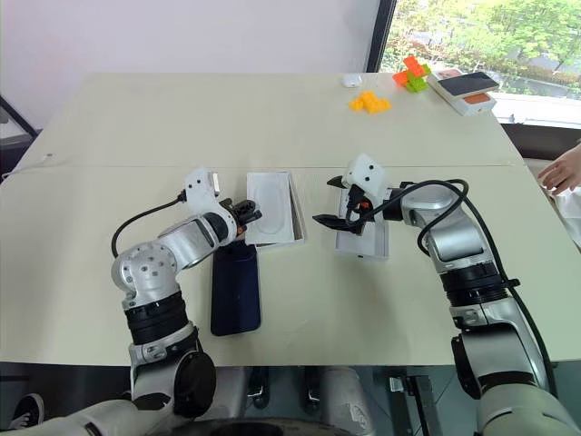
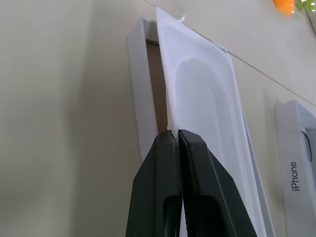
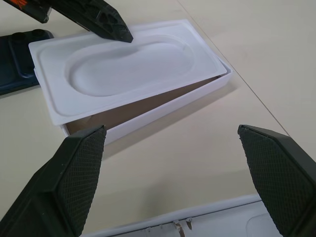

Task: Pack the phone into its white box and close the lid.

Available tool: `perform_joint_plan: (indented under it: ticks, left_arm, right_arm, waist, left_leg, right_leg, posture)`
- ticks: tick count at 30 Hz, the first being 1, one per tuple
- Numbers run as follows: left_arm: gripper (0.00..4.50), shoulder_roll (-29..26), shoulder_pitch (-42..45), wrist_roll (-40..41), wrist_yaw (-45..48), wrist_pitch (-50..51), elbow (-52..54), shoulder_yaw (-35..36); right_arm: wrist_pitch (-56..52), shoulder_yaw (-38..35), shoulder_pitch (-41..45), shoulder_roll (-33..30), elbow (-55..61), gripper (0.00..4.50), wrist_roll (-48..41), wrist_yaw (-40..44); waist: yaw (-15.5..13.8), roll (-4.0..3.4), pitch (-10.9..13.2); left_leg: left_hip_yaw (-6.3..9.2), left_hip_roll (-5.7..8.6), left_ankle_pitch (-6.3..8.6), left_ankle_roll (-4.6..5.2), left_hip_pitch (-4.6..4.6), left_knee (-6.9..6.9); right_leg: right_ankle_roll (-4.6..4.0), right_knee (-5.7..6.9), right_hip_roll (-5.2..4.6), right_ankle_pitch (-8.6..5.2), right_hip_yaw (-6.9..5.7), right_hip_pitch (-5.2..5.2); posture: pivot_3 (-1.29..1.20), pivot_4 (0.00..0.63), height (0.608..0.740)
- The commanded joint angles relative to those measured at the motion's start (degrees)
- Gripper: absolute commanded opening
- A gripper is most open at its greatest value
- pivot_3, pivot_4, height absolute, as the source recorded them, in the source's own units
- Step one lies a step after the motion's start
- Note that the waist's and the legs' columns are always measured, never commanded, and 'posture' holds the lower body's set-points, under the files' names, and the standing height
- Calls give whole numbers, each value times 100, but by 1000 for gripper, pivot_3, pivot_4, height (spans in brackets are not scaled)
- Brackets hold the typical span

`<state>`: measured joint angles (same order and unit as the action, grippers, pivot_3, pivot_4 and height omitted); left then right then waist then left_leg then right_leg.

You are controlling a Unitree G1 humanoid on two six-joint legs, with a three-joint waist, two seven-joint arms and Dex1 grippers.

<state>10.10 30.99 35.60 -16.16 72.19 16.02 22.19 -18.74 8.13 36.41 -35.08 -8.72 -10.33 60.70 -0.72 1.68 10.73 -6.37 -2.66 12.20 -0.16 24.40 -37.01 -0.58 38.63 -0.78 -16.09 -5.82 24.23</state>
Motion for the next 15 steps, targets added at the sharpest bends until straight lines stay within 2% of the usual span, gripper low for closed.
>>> perform_joint_plan:
  ticks: [1,12,15]
  left_arm:
    - [32,30,-6,3,-30,-122,229,0]
    - [32,58,29,16,12,-233,56,-57]
    - [996,62,39,23,43,-266,56,-111]
  right_arm:
    - [90,-144,62,-106,197,4500,-39,20]
    - [43,-143,34,-95,281,4500,-49,-5]
    - [26,-153,16,-102,315,4500,-60,-12]
  waist:
    - [0,0,0]
    - [0,0,0]
    - [0,1,0]
  left_leg:
    - [0,0,0,0,0,0]
    - [0,0,0,0,0,0]
    - [0,0,0,0,0,0]
  right_leg:
    - [0,0,0,0,0,0]
    - [1,0,1,-1,0,0]
    - [2,-1,0,-1,0,0]
  posture:
    - [0,150,737]
    - [0,150,737]
    - [0,150,737]
